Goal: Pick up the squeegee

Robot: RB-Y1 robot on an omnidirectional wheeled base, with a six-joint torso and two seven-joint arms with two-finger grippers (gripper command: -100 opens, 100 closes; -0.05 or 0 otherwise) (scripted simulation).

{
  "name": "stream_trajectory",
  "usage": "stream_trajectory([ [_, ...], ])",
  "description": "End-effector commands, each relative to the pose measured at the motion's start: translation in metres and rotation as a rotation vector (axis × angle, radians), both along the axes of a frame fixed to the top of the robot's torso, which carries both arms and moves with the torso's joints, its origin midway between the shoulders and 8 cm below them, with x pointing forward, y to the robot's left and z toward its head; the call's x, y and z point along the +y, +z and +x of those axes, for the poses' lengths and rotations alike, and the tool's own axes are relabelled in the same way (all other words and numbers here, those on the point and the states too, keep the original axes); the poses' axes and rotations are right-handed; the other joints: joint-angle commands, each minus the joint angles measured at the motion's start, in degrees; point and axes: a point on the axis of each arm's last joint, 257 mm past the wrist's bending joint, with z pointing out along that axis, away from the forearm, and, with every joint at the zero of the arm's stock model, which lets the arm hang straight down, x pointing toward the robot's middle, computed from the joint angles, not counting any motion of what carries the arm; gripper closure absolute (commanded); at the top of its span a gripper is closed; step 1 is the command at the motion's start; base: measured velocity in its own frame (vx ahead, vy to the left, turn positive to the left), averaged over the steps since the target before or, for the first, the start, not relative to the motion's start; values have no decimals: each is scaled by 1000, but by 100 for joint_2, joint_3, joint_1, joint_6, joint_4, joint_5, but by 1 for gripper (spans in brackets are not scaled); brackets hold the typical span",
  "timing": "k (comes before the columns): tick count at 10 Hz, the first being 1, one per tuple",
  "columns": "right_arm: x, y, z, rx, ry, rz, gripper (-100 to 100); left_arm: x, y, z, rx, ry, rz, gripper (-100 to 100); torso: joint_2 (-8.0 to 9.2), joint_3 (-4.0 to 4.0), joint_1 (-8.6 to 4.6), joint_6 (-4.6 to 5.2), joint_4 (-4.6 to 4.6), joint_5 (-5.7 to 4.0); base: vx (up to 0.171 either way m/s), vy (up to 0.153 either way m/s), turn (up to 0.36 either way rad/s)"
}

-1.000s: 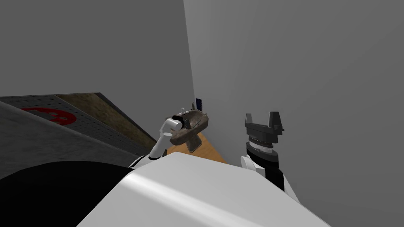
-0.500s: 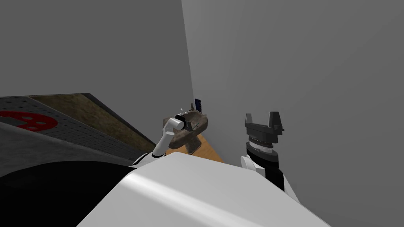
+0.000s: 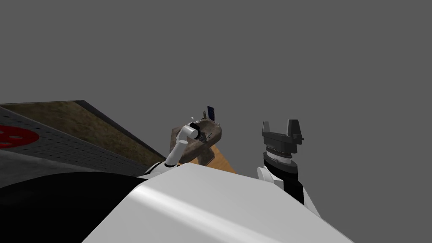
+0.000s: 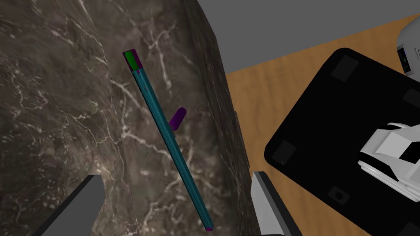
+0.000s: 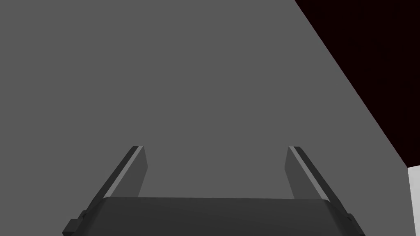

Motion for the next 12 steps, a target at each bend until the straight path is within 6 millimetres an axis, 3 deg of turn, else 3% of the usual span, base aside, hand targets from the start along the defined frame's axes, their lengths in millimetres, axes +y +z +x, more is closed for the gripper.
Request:
stream_trajectory([
  [1, 0, 0, 0, 0, 0, 0, 0, -5, -5, -10, 56, 5, -11, -100, 0, 0, 0, 0, 0, 0, 123, -20, 5],
  [5, 0, 0, 0, 0, 0, 0, 0, -9, -9, -18, 103, 8, -13, -100, 11, 5, 5, -1, 1, 1, 78, -10, 2],
  [6, 0, 0, 0, 0, 0, 0, 0, -9, -9, -19, 107, 9, -13, 0, 26, 14, 7, -1, 5, 1, 6, 0, 0],
  [7, 0, 0, 0, 0, 0, 0, 0, -7, -18, -14, 106, 11, -14, -100, 36, 20, 7, -1, 7, 2, -2, -12, -17],
  [11, 0, 0, 0, 0, 0, 0, 0, -4, -28, -8, 106, 14, -13, -100, 45, 25, 0, -1, 9, 0, -5, -17, -11],
  [12, 0, 0, 0, 0, 0, 0, 0, -4, -28, -7, 104, 14, -13, 100, 44, 25, 4, -1, 10, 0, 0, 0, 0],
])
